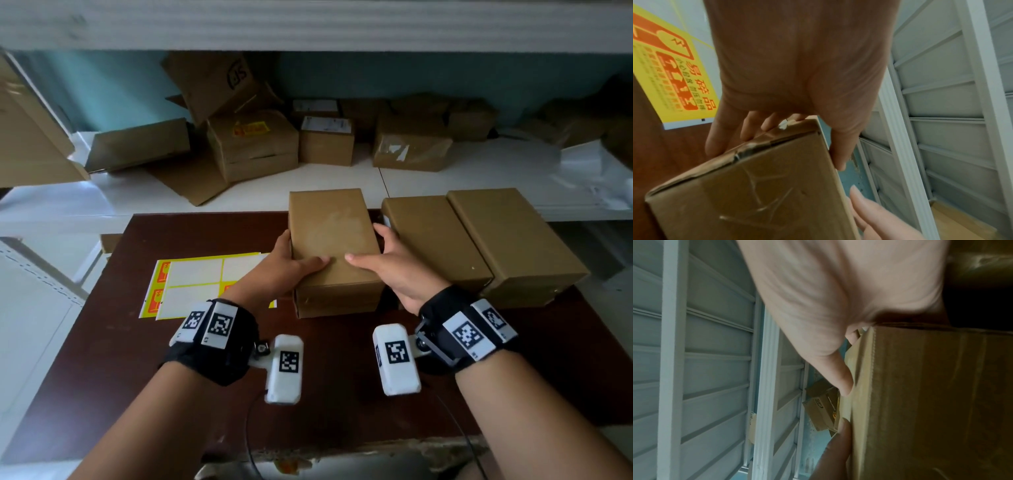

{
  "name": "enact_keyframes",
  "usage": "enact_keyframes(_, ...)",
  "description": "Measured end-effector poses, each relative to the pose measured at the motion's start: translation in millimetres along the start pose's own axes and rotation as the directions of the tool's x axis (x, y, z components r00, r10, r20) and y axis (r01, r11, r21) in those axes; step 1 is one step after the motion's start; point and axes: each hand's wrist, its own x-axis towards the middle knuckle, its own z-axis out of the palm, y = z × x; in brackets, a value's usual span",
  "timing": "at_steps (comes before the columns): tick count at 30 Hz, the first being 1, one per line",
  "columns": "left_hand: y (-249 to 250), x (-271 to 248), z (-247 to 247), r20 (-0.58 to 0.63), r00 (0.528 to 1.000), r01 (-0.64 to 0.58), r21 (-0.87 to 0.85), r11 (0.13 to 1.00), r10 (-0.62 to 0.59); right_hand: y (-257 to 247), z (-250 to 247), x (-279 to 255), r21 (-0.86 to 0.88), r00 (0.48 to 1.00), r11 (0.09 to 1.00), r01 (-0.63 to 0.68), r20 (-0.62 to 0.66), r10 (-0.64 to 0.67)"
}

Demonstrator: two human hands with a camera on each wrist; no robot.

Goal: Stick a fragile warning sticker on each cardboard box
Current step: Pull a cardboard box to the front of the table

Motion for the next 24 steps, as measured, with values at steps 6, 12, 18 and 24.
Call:
enact_keyframes(6,5,-12,-8,-0.01,1.0,-0.016,0.077,0.997,0.017,-6,-2,-14,-0.097,1.0,0.995,-0.003,0.017,0.005)
enact_keyframes(12,1,-28,-22,0.039,0.999,-0.007,0.192,0.981,-0.001,-10,-6,-26,-0.146,0.998,0.989,0.003,0.057,0.005)
enact_keyframes(18,-3,-20,-88,-0.264,0.96,-0.02,0.275,0.961,0.096,-11,-5,-25,-0.158,0.998,0.987,0.009,0.07,0.002)
enact_keyframes(24,-47,-2,-169,-0.43,0.898,0.255,0.345,0.903,-0.089,-17,-5,-24,-0.171,0.997,0.985,0.014,0.075,-0.002)
